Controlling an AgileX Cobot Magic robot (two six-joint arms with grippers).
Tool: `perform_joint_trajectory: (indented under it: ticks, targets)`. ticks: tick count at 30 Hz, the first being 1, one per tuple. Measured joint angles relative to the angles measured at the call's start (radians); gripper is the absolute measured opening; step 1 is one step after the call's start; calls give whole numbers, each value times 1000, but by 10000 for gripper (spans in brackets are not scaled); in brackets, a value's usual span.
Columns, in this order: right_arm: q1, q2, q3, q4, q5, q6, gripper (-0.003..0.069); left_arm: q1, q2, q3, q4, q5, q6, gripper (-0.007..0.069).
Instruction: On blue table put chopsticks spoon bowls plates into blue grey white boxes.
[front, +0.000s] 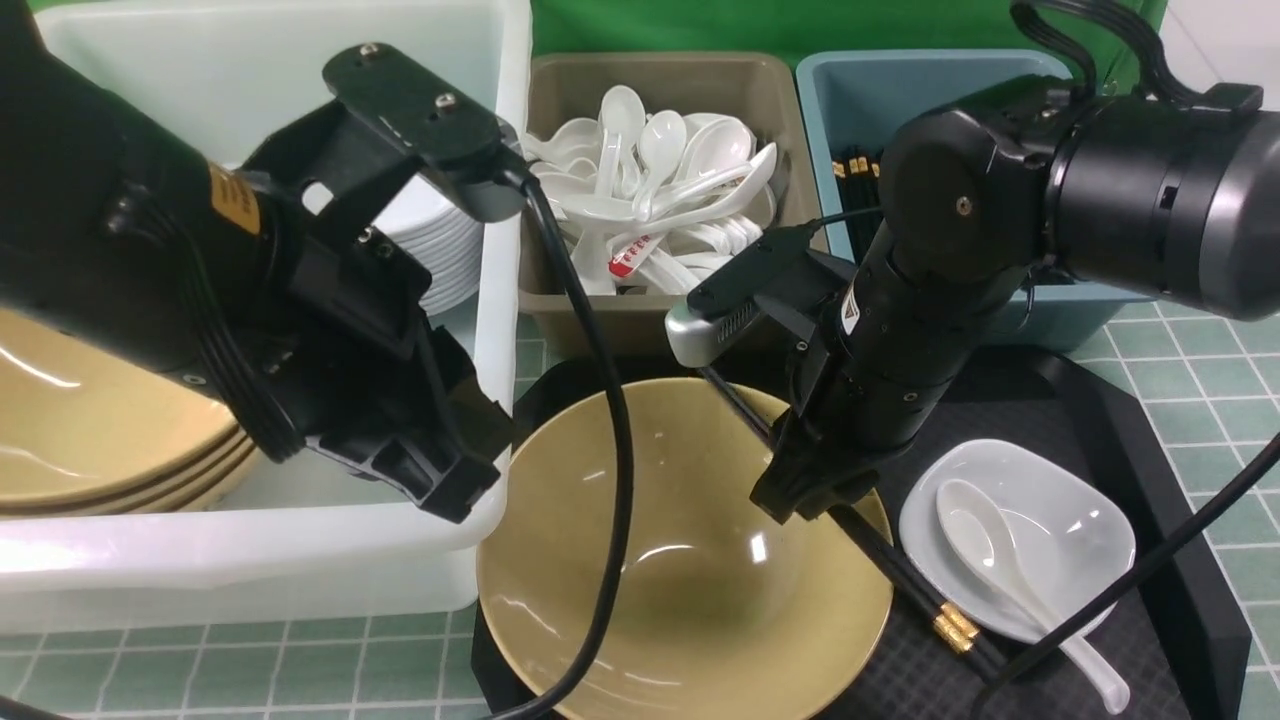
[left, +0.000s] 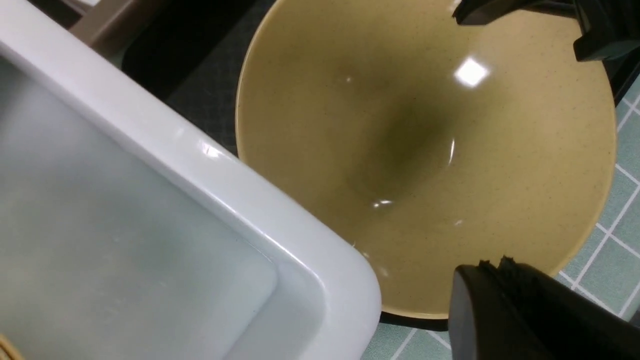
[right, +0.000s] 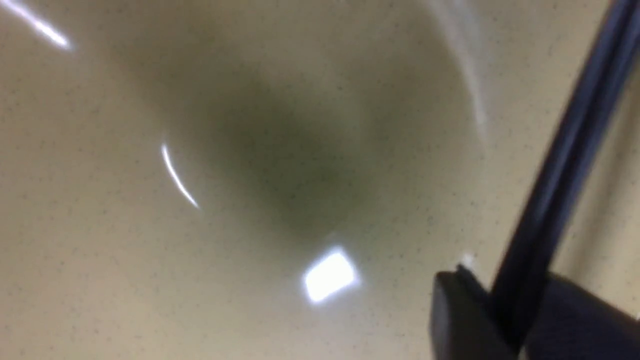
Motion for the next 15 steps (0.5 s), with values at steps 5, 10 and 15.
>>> perform_joint_trajectory:
  ticks: [5,10,15]
  targets:
    - [0,-14,-33,-38,28,20,149,0,0,0,-14,-47,0,-14]
    - [-25,-64,-128,-83,30,27,149,0,25,-1,-85,-215,8,-14]
    - [-172,-66,-273,-123,-104,73,149,0,169,-96,-133,-398,38,-14]
